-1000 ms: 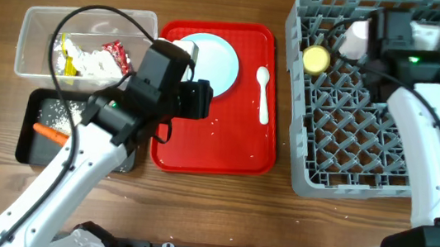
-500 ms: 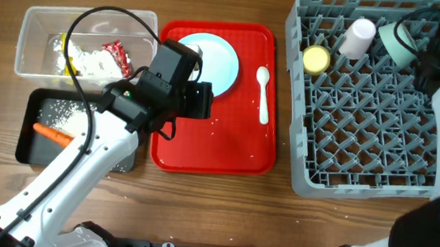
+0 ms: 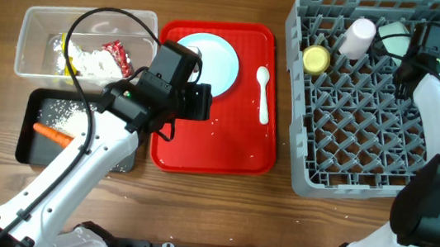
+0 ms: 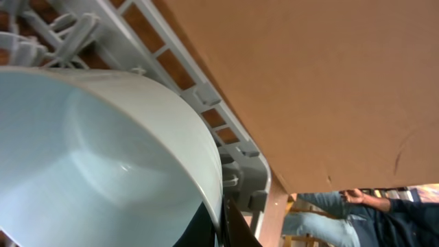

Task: Sort waste into correct bins and load items into the dishwasher rack
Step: 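Release the left gripper and carry the bowl right over the rack, then lower the light blue bowl into the rack with the right gripper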

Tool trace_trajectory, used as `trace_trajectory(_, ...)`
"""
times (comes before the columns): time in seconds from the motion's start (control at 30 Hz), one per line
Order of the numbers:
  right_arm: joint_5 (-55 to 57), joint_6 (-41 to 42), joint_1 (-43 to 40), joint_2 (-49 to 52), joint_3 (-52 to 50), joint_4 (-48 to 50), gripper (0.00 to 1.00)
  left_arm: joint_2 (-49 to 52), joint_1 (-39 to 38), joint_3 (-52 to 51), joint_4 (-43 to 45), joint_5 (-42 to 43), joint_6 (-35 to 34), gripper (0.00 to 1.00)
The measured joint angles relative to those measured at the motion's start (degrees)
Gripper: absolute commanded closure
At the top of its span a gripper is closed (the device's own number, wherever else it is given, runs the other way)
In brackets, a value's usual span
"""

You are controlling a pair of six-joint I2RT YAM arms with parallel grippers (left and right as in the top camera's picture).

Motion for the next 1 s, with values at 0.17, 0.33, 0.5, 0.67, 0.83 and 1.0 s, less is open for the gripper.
trace_trajectory(0.17, 0.24, -0.02, 1.88, 0.00, 0.00, -0.46, 0.96, 0.00, 0.00, 0.00, -0.72, 0.00, 0.00, 0.36)
trace_trajectory(0.33, 0.61, -0.02, 3.37, 0.00, 0.00, -1.22, 0.96, 0.00, 0.00, 0.00, -1.33, 0.00, 0.00, 0.36)
trace_trajectory(0.5, 0.20, -0.02, 3.87, 0.00, 0.00, -1.49, 0.96, 0.00, 0.00, 0.00, -1.77, 0.00, 0.00, 0.36)
trace_trajectory(0.67, 0.00, 0.00, 4.76, 0.00, -0.26, -2.45, 0.95, 0.00, 0.00, 0.00, -1.75, 0.00, 0.00, 0.36)
trace_trajectory(0.83, -2.84, 0.00, 7.50, 0.02, -1.05, -4.37, 0.94, 0.00, 0.00, 0.00, -1.75, 0.00, 0.00, 0.36)
trace_trajectory(1.0, -5.95, -0.13, 8.00, 0.00, -1.11, -6.51, 0.84, 0.00, 0.00, 0.00, -1.79, 0.00, 0.00, 0.36)
